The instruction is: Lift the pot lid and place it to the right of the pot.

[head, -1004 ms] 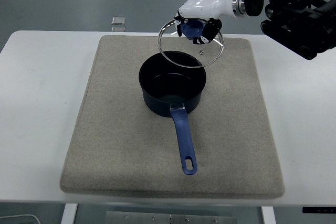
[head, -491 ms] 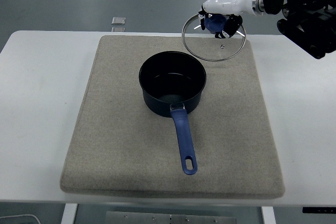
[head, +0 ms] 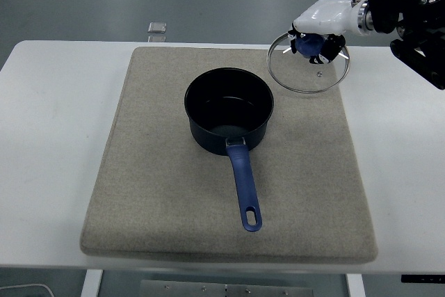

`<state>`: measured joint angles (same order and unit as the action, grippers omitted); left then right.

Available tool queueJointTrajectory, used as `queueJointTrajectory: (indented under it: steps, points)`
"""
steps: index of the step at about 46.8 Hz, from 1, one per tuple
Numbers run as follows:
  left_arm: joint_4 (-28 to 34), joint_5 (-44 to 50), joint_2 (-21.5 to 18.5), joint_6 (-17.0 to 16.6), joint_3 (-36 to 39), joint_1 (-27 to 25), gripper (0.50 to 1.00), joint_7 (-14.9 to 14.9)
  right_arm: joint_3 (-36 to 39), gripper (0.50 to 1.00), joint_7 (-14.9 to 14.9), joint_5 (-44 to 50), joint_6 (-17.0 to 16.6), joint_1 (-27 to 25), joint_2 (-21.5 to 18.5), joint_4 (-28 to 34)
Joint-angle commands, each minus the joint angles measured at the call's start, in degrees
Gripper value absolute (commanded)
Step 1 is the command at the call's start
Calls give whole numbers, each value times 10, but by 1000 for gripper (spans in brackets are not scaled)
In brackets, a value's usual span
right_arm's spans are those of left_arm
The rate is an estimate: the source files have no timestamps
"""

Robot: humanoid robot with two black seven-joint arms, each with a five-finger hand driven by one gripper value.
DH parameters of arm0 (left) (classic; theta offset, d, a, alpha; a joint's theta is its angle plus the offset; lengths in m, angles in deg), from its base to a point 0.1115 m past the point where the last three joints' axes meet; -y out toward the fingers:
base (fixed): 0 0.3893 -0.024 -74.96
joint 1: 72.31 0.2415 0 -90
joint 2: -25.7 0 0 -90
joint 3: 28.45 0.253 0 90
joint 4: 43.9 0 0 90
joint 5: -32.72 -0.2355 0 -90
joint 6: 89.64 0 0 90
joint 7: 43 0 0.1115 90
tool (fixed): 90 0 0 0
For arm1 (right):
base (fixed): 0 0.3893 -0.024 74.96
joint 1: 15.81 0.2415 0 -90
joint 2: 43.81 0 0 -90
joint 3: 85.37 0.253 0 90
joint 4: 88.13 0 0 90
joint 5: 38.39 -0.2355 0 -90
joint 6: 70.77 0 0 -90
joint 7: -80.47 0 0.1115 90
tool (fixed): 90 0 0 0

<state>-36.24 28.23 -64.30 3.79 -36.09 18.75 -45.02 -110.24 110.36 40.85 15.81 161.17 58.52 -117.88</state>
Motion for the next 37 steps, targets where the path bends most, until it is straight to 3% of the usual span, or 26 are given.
queueJointTrajectory:
  steps: [1,21,37]
  points:
    - [0,0,0,0,0,0,1000,0,-15,500,8,0,7,-1,4,0]
    - [0,0,0,0,0,0,1000,0,-57,500,50,-2,9,-14,23,-5]
    - [0,0,0,0,0,0,1000,0,-62,500,51,0,11,-15,53,-22]
